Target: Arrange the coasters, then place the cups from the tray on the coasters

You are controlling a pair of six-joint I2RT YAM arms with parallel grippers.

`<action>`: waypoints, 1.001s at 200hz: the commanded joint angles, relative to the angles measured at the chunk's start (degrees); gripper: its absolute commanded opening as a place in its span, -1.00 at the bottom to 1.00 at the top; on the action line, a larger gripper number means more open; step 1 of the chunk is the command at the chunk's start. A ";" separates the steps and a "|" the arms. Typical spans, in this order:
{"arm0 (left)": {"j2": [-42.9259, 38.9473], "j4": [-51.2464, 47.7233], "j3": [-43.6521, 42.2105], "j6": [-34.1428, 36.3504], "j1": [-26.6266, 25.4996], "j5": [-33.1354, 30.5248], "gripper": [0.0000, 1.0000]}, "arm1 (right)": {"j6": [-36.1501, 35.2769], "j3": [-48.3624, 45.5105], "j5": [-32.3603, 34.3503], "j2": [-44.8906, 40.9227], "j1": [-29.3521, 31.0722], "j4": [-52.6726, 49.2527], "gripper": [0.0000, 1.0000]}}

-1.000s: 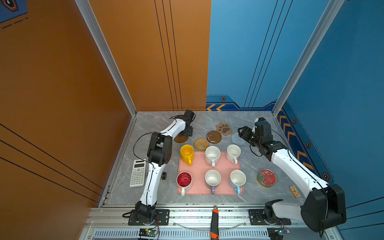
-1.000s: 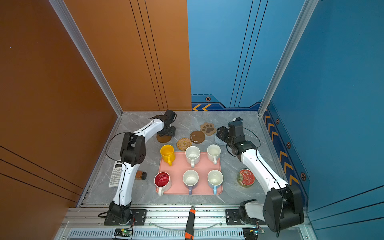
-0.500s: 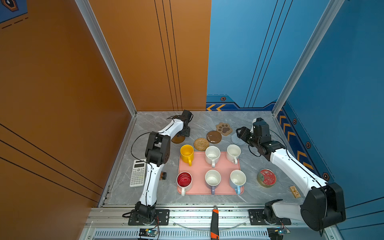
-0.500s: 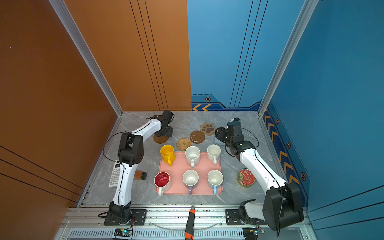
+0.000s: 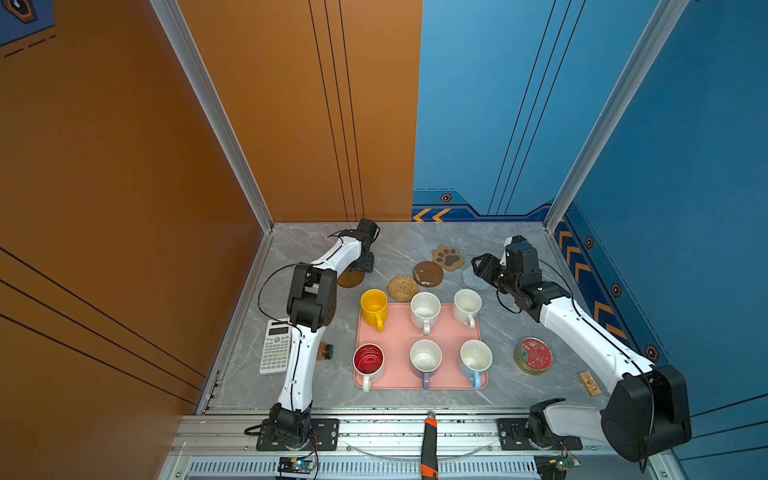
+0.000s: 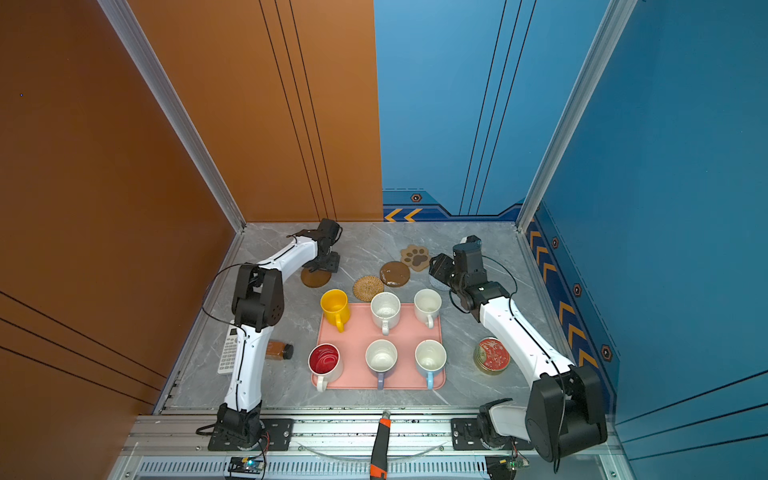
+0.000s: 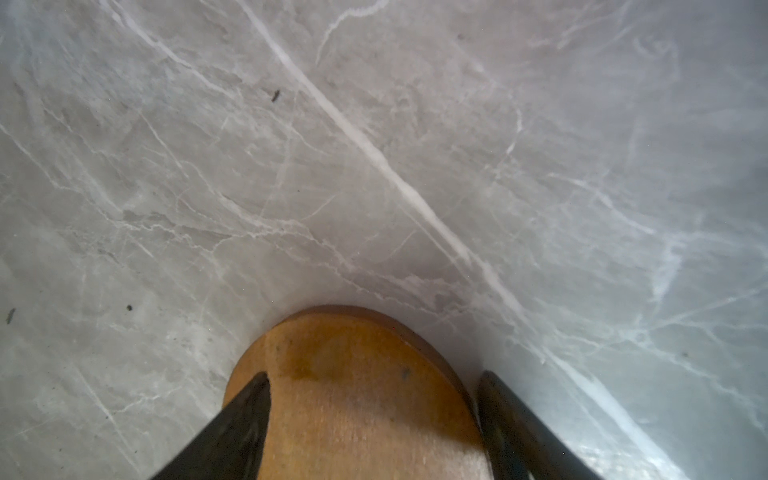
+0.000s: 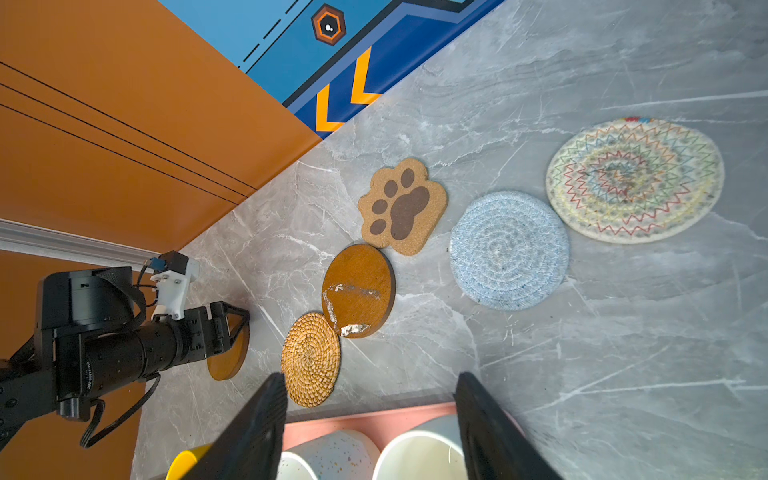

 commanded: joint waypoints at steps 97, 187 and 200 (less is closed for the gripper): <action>-9.53 -2.19 4.47 -0.62 -4.10 12.85 0.59 | -0.59 1.69 -2.00 1.78 1.32 1.30 0.27; -7.21 -4.55 3.95 0.24 -12.88 20.12 0.23 | -1.03 0.88 -2.69 1.72 1.25 1.65 0.23; -6.49 -5.09 3.95 0.94 -13.83 19.77 0.15 | -1.02 0.77 -2.73 1.77 1.15 1.74 0.23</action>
